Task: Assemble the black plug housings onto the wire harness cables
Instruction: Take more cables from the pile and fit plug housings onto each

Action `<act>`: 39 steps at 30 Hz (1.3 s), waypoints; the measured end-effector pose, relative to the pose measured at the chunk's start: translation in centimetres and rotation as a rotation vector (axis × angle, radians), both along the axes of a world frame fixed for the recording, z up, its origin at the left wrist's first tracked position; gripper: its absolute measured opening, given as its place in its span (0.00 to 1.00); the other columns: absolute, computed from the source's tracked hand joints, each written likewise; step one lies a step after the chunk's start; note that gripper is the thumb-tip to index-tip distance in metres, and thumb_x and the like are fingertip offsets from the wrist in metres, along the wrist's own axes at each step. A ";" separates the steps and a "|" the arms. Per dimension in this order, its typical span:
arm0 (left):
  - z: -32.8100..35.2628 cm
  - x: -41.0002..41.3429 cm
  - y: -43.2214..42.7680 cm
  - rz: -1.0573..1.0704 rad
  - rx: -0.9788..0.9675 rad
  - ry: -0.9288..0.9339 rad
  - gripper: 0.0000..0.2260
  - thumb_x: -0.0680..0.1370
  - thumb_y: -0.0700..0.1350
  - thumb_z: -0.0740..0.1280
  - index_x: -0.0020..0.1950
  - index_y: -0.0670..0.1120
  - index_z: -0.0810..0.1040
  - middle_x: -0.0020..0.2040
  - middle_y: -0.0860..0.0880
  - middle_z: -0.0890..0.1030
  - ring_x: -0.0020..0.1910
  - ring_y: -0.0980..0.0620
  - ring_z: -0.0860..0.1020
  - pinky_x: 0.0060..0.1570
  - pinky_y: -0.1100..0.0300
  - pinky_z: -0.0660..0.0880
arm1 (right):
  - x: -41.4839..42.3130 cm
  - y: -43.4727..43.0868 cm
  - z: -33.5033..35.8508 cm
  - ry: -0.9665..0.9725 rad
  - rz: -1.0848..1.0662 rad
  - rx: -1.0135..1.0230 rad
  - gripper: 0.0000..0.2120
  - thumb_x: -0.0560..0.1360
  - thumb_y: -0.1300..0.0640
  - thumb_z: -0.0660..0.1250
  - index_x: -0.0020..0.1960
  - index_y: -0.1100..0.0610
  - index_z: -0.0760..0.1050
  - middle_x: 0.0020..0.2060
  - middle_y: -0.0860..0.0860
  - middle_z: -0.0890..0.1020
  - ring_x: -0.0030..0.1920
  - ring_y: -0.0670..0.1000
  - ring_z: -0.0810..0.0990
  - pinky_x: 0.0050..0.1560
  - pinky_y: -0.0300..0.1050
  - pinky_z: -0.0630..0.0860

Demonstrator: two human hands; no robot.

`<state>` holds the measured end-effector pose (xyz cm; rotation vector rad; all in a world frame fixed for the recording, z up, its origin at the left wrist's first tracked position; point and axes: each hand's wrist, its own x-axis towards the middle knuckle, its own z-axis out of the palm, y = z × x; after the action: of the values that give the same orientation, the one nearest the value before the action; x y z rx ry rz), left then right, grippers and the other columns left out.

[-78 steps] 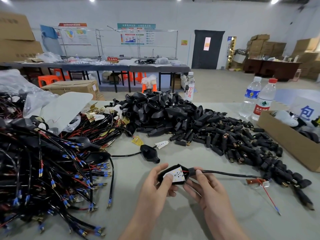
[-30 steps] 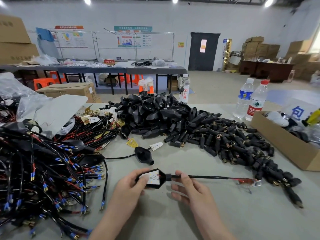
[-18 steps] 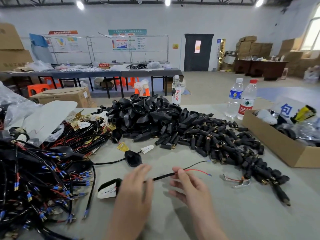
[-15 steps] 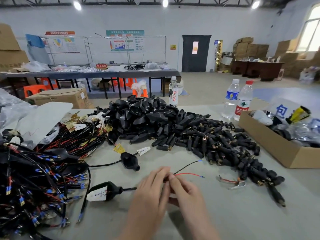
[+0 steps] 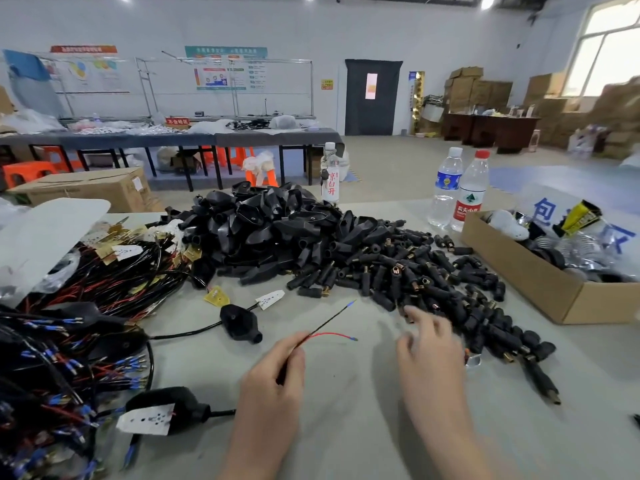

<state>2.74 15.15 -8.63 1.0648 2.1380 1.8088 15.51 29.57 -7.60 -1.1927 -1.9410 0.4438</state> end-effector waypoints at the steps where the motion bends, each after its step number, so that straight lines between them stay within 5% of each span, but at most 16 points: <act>1: 0.0 0.0 0.1 0.004 0.015 0.002 0.15 0.81 0.44 0.65 0.53 0.67 0.79 0.38 0.59 0.82 0.35 0.61 0.78 0.39 0.65 0.74 | 0.2 1.4 0.2 -0.120 -0.052 0.030 0.20 0.78 0.61 0.63 0.69 0.53 0.73 0.64 0.55 0.74 0.61 0.59 0.73 0.61 0.54 0.68; 5: -0.1 -0.2 0.4 0.025 0.107 -0.057 0.11 0.80 0.45 0.67 0.50 0.64 0.82 0.28 0.53 0.75 0.26 0.55 0.70 0.28 0.65 0.68 | 1.2 5.8 0.7 -0.684 -0.072 0.040 0.26 0.79 0.63 0.58 0.75 0.51 0.61 0.68 0.54 0.67 0.67 0.57 0.67 0.62 0.51 0.70; 10: 0.1 -0.2 0.1 -0.010 0.160 -0.100 0.14 0.80 0.39 0.66 0.45 0.59 0.82 0.34 0.46 0.80 0.30 0.47 0.76 0.31 0.64 0.72 | 2.1 7.5 1.6 -0.741 -0.013 0.085 0.22 0.79 0.65 0.57 0.70 0.51 0.66 0.60 0.53 0.73 0.60 0.56 0.72 0.52 0.47 0.72; 14: -0.1 -0.1 0.1 -0.036 0.092 -0.145 0.13 0.82 0.41 0.63 0.42 0.57 0.78 0.28 0.51 0.73 0.26 0.50 0.70 0.30 0.59 0.69 | 2.7 6.7 2.5 -0.769 -0.020 0.163 0.10 0.82 0.55 0.58 0.63 0.51 0.69 0.55 0.49 0.77 0.57 0.54 0.75 0.49 0.47 0.72; 17: 0.0 0.0 0.0 -0.014 0.085 -0.108 0.08 0.80 0.48 0.64 0.42 0.56 0.76 0.29 0.49 0.73 0.28 0.54 0.70 0.32 0.61 0.68 | 2.4 5.6 3.6 -0.358 0.083 0.074 0.07 0.81 0.51 0.62 0.58 0.50 0.72 0.51 0.46 0.80 0.52 0.49 0.78 0.48 0.44 0.74; 19: 0.2 0.1 0.0 0.010 0.106 -0.100 0.08 0.79 0.48 0.67 0.40 0.51 0.76 0.32 0.46 0.76 0.30 0.57 0.71 0.32 0.66 0.67 | 1.4 4.4 3.9 0.181 0.216 -0.266 0.02 0.80 0.55 0.66 0.52 0.50 0.76 0.45 0.45 0.82 0.43 0.42 0.82 0.43 0.33 0.75; 21: 0.5 0.2 0.0 0.037 0.121 -0.106 0.10 0.78 0.46 0.69 0.39 0.48 0.73 0.29 0.49 0.72 0.28 0.58 0.68 0.30 0.66 0.65 | 0.4 2.3 3.6 0.727 0.376 -0.732 0.02 0.79 0.60 0.67 0.51 0.57 0.79 0.43 0.52 0.84 0.40 0.46 0.85 0.40 0.37 0.80; 24: 0.7 0.2 -0.3 0.084 0.131 -0.126 0.15 0.77 0.44 0.70 0.36 0.46 0.67 0.27 0.55 0.66 0.26 0.58 0.62 0.27 0.66 0.60 | -0.6 -0.3 1.6 1.149 0.467 -1.112 0.06 0.78 0.61 0.67 0.52 0.64 0.78 0.41 0.59 0.85 0.42 0.57 0.86 0.39 0.44 0.83; 34: 2.0 0.4 -1.1 -0.011 0.259 -0.337 0.23 0.78 0.38 0.68 0.31 0.50 0.59 0.28 0.48 0.58 0.27 0.53 0.57 0.25 0.64 0.57 | -1.3 -1.5 -0.2 1.222 0.497 -1.288 0.11 0.79 0.59 0.66 0.56 0.67 0.76 0.49 0.63 0.85 0.45 0.59 0.86 0.39 0.45 0.83; 39: 1.6 -0.2 -0.9 -0.183 0.264 -0.394 0.13 0.78 0.36 0.68 0.38 0.35 0.66 0.29 0.44 0.69 0.24 0.53 0.63 0.25 0.65 0.62 | -1.7 -1.6 -0.2 1.275 0.511 -1.374 0.14 0.74 0.59 0.69 0.53 0.69 0.77 0.49 0.64 0.85 0.46 0.60 0.86 0.39 0.46 0.83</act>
<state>2.53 14.21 -7.00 0.8294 1.5626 2.0444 13.79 28.02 -7.77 -0.6211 -0.5668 2.3273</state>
